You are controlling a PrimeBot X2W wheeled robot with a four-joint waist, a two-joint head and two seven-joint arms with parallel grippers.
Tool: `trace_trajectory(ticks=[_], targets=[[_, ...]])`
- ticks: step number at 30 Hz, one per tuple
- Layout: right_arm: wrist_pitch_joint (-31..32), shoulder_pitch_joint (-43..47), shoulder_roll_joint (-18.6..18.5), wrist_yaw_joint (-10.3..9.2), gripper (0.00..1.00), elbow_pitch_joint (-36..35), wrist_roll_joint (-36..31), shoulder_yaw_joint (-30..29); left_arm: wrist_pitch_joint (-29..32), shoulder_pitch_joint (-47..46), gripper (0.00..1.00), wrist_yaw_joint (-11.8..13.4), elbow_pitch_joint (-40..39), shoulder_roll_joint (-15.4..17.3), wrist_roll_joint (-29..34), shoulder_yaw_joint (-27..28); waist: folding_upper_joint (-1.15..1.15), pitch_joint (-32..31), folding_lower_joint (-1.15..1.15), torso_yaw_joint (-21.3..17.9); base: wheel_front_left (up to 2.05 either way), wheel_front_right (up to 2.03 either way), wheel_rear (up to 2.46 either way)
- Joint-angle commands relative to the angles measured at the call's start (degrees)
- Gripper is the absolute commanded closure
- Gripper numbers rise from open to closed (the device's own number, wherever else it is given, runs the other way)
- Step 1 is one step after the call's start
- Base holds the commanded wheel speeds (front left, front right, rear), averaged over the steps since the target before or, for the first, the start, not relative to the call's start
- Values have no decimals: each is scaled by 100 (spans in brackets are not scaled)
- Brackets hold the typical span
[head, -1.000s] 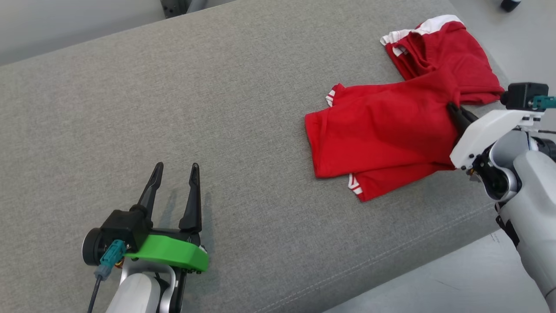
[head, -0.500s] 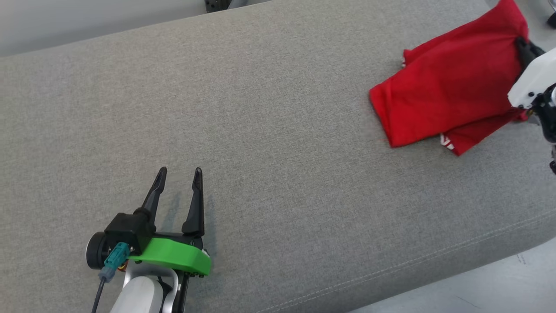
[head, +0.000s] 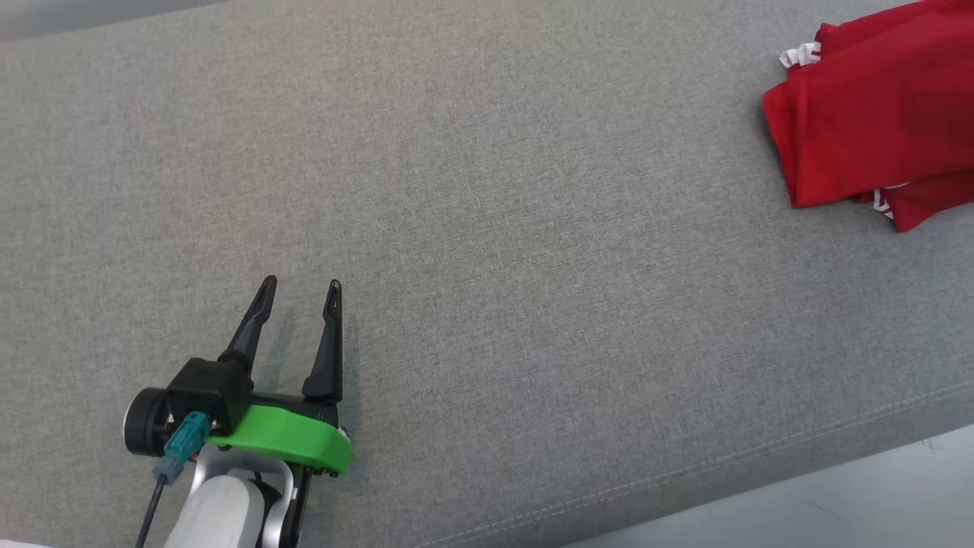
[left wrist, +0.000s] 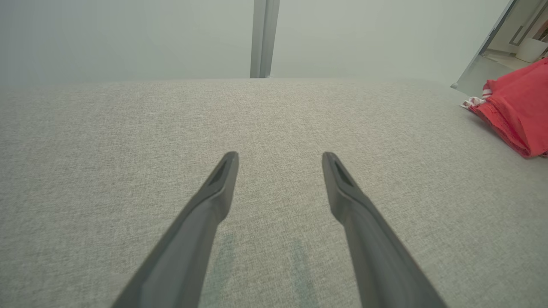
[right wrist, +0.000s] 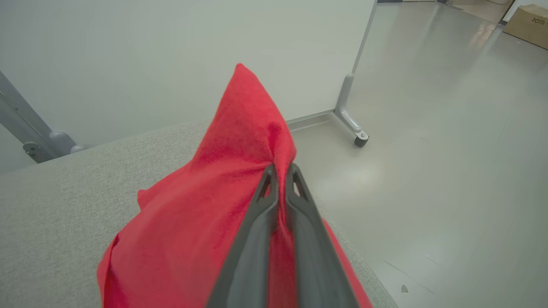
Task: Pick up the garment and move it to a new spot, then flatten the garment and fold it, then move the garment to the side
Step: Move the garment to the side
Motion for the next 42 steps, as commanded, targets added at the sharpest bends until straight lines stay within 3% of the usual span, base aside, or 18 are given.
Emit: trace_trajectory(ticks=[1,6,7,8,9,21,29,34,42], targets=[[-114,-108,-45,-5,100,153,-76,-93,35,-84,0,34,-59,77,74,8,58,211,0,95,0,0,0],[-655,-349,-163,-5,100,839,-449,-438,164,-150,0,65,-268,190,134,2,58,480,0,188,0,0,0],[-751,-372,-160,-4,67,928,-510,-510,186,-154,0,73,-294,209,143,-1,58,523,0,203,0,0,0],[-858,-403,-172,-5,25,995,-590,-594,196,-158,0,77,-323,224,137,-6,58,563,0,217,0,0,0],[-946,-434,-219,-5,0,1049,-679,-697,217,-167,0,81,-349,237,130,-12,58,601,0,233,0,0,0],[-1151,-291,87,-5,0,1150,-1679,-1549,290,-189,0,150,-487,326,105,-3,58,708,0,277,0,0,0],[-1280,-334,399,-5,0,997,-1999,-1605,165,-233,0,104,-481,255,7,-27,58,467,0,206,0,0,0],[-1310,-101,575,-5,0,450,-2003,-1355,24,-256,0,30,-334,160,-169,6,58,74,0,176,0,0,0],[-1312,715,791,-5,0,-945,-1595,-730,-253,-41,0,165,120,-17,-413,441,58,-728,0,188,0,0,0]])
